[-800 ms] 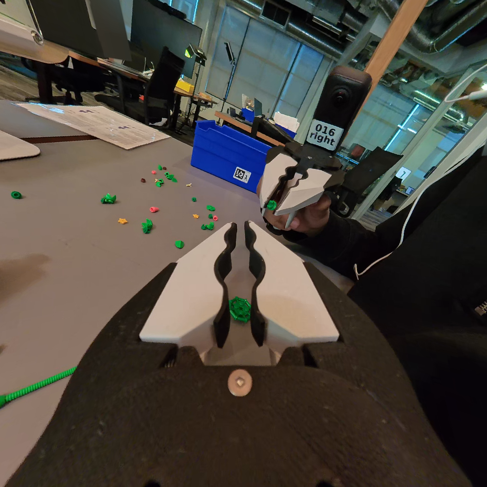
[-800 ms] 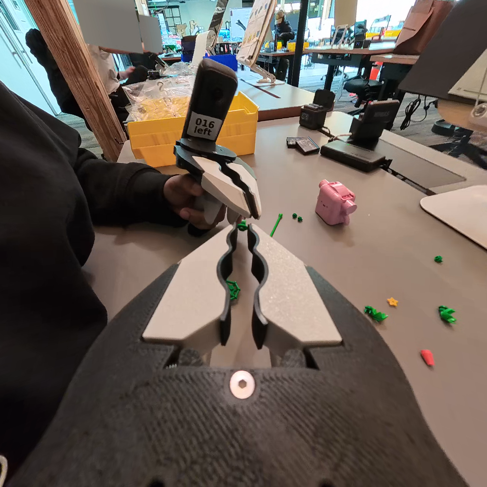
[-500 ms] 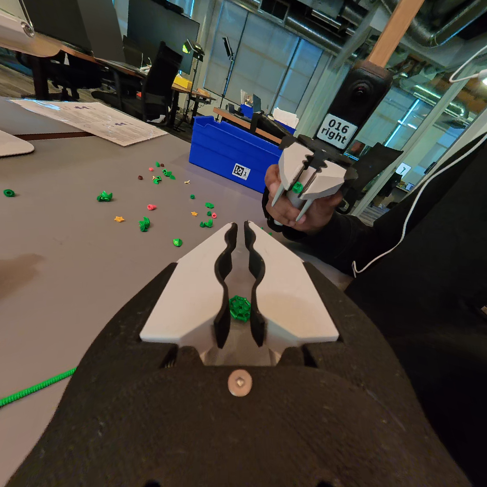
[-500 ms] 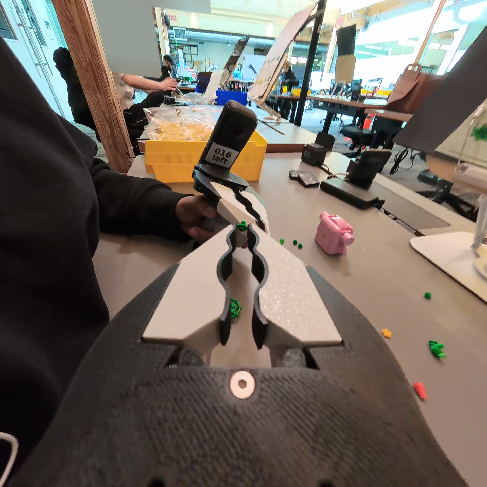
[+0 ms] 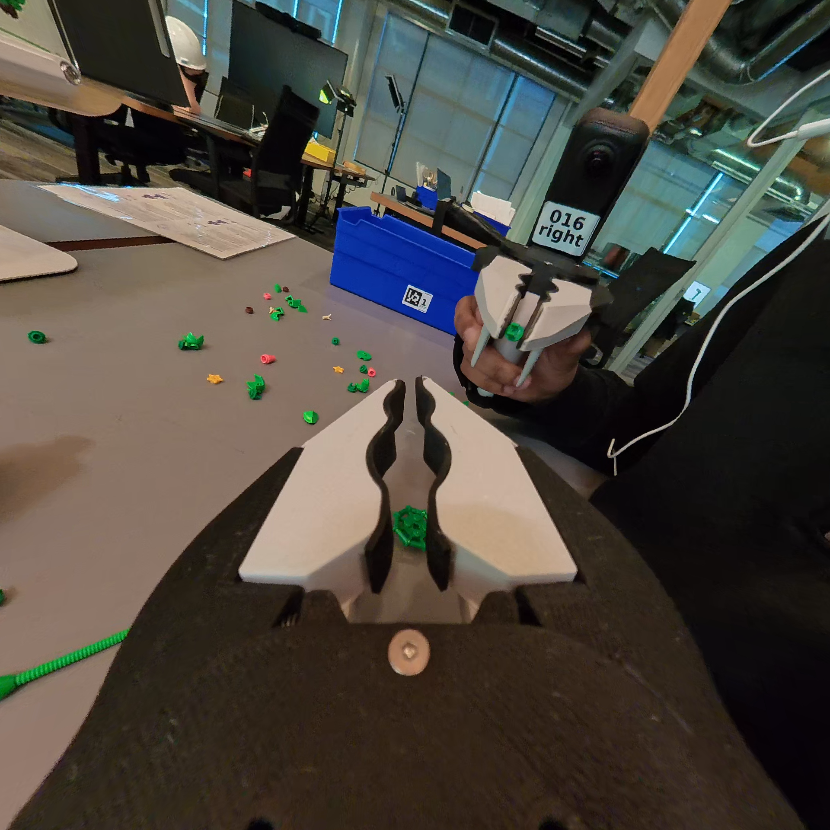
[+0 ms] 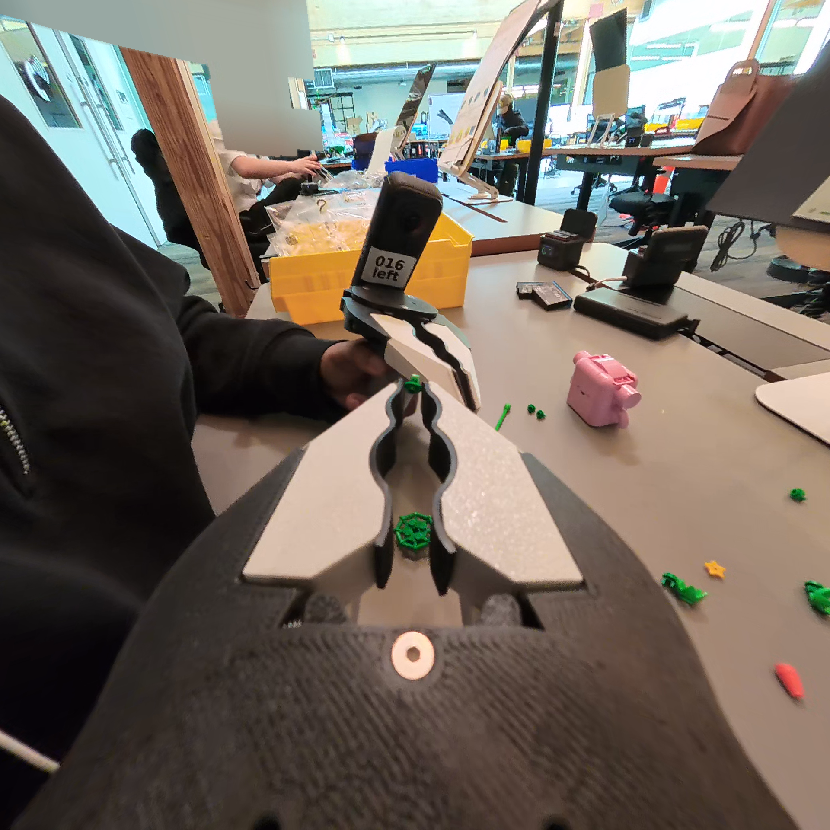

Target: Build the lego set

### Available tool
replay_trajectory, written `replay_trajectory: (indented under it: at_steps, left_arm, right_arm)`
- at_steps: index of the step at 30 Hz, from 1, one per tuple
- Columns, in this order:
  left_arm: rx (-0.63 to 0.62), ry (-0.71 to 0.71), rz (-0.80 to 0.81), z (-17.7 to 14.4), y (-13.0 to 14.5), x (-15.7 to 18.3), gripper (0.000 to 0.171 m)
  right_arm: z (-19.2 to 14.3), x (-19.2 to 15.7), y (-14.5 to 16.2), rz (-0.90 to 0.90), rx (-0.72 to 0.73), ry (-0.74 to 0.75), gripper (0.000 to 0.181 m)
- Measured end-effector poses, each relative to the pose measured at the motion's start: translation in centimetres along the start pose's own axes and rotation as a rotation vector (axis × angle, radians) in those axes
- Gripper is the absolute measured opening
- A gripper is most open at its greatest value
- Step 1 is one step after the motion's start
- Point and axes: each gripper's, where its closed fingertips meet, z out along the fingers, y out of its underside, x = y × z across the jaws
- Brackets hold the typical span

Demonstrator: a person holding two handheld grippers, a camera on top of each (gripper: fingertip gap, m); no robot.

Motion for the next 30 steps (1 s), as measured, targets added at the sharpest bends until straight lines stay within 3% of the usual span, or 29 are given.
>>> replay_trajectory:
  at_steps: [19, 27, 30]
  left_arm:
    - [0.031, 0.006, -0.011, -0.4, -0.7, 0.1, 0.0]
    - [0.086, 0.084, 0.089, -1.0, -2.0, 2.3, 0.0]
    - [0.056, 0.108, 0.076, -0.7, -1.5, 2.7, 0.0]
  right_arm:
    - [-0.2, 1.7, 1.3, 0.006, -0.075, 0.083, 0.006]
    - [-0.4, 1.3, 1.0, 0.257, -0.021, -0.039, 0.005]
    - [-0.3, 1.1, 1.4, 0.261, -0.044, -0.061, 0.005]
